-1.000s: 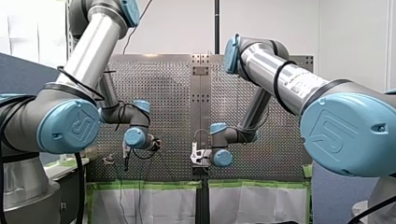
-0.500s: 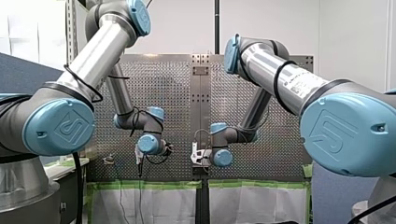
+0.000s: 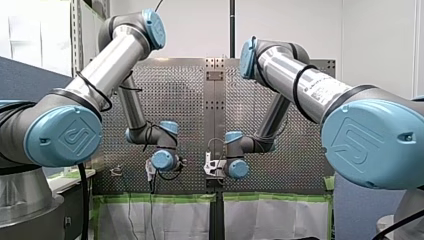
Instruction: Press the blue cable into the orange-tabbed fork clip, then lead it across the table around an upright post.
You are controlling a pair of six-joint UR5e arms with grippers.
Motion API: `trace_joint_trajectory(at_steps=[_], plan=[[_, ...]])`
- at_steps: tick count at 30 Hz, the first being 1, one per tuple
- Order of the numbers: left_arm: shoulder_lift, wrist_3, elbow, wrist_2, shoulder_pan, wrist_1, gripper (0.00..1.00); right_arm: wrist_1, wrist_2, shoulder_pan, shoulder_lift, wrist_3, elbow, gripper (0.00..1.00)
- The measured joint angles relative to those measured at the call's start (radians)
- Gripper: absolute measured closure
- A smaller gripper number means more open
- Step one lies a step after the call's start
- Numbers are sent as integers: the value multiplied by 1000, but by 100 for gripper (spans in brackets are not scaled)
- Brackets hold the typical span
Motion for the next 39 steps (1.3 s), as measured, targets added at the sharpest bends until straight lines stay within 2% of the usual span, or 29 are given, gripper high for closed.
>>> trace_joint_trajectory(at_steps=[9,29,34,39], plan=[[-6,19,36,-46,1,11,1,-2,-1,0,0,0,-1,100],[-12,21,67,-30,6,6,1,-3,-3,1,0,0,-3,100],[-41,26,80,-29,6,-9,1,-2,-5,1,0,0,-3,100],[-83,59,105,-54,5,-26,1,2,-7,2,0,0,-2,100]])
